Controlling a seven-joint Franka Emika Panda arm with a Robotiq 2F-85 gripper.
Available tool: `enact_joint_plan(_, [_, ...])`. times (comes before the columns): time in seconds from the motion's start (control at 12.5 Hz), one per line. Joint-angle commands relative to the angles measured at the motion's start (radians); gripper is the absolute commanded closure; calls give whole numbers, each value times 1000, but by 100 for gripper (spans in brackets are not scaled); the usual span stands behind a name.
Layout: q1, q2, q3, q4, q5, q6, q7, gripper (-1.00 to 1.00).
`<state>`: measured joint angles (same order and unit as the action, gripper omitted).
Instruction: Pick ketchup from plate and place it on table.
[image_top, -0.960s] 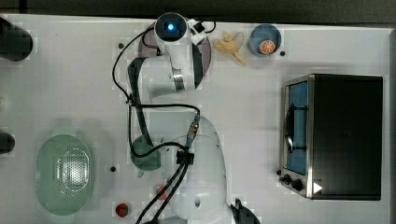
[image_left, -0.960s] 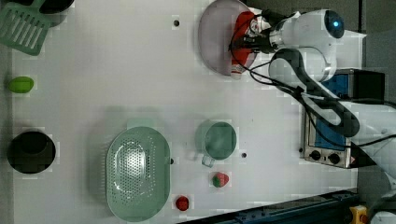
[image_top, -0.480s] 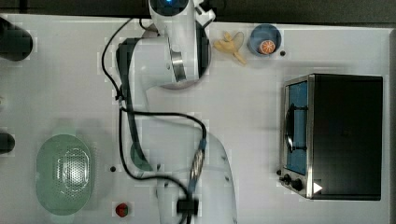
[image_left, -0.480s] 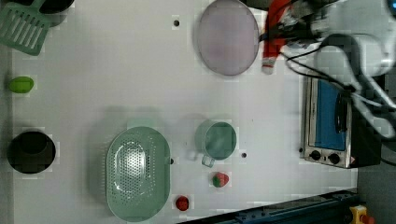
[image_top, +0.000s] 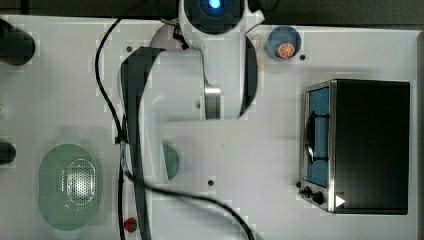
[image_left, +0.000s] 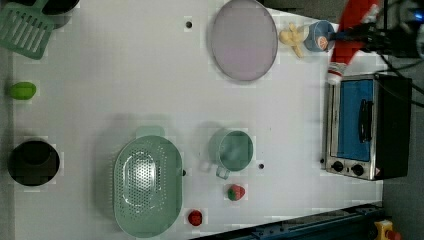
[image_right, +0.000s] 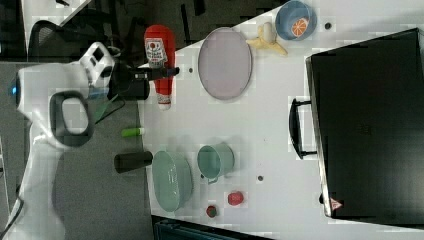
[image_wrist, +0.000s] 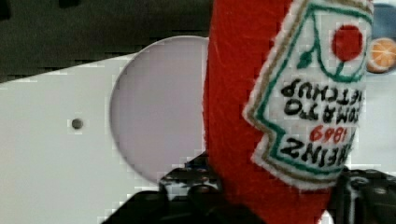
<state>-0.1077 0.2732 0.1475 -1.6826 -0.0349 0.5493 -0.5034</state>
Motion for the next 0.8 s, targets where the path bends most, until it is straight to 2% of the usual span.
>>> enact_joint_plan(0.08, [-50,-71,-27,-187,24,-7,-13,-19])
enact_joint_plan(0.4, [-52,-202,-40,-461,24,98,-13,-19])
enact_joint_plan(0.8, [-52,-168,-51,-669,24,285,-13,-19])
